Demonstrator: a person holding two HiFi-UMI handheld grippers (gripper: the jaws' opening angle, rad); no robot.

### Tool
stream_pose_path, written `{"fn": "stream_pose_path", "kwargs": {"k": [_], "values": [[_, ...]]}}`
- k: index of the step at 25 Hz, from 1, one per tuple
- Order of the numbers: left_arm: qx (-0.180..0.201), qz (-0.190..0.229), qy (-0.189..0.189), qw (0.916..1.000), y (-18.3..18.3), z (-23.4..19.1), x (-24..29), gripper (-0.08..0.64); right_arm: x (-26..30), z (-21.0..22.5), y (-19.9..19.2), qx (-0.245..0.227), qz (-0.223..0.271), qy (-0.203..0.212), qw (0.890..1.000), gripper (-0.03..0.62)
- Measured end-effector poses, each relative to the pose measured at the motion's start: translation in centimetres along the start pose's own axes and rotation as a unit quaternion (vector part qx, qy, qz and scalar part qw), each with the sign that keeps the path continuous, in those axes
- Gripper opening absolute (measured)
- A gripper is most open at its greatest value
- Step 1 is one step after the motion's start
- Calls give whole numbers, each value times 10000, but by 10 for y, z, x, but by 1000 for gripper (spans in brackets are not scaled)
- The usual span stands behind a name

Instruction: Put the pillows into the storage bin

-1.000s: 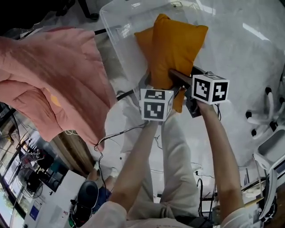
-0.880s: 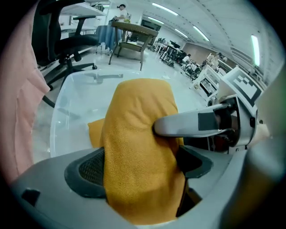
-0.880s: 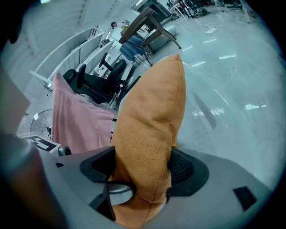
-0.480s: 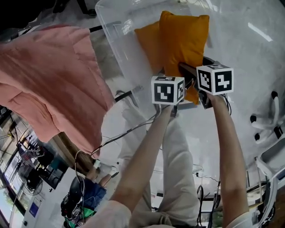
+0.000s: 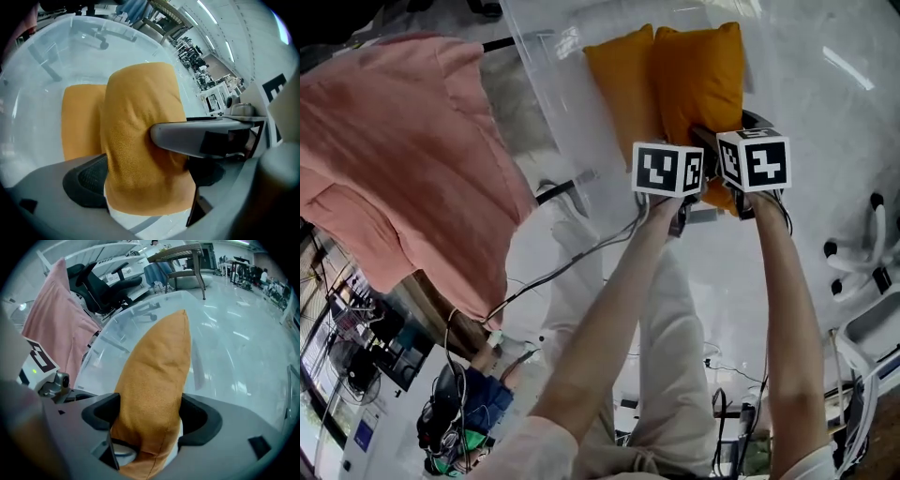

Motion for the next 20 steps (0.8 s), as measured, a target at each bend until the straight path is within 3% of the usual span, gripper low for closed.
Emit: {"fn": "stream_pose_path", "kwargs": {"k": [5, 16, 20], "values": [[691, 34, 25, 9976, 7, 11, 0, 499, -2, 2, 5, -361, -10, -261, 9990, 385], [1199, 35, 37, 9928, 5, 18, -24, 523, -30, -5, -1, 320, 283, -160, 9990, 380], [1439, 171, -15, 9894, 3, 23, -47, 493, -47, -20, 5, 451, 501, -165, 9976, 377]]}}
Point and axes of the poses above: the fingertips, and each gripper's own axes: x forward along the fingers, z to its right, y out of its top, the point moved 5 cm from there along -x, backward along the fingers, and after that the axes turned 14 degrees about -x, right-handed, at the moved point
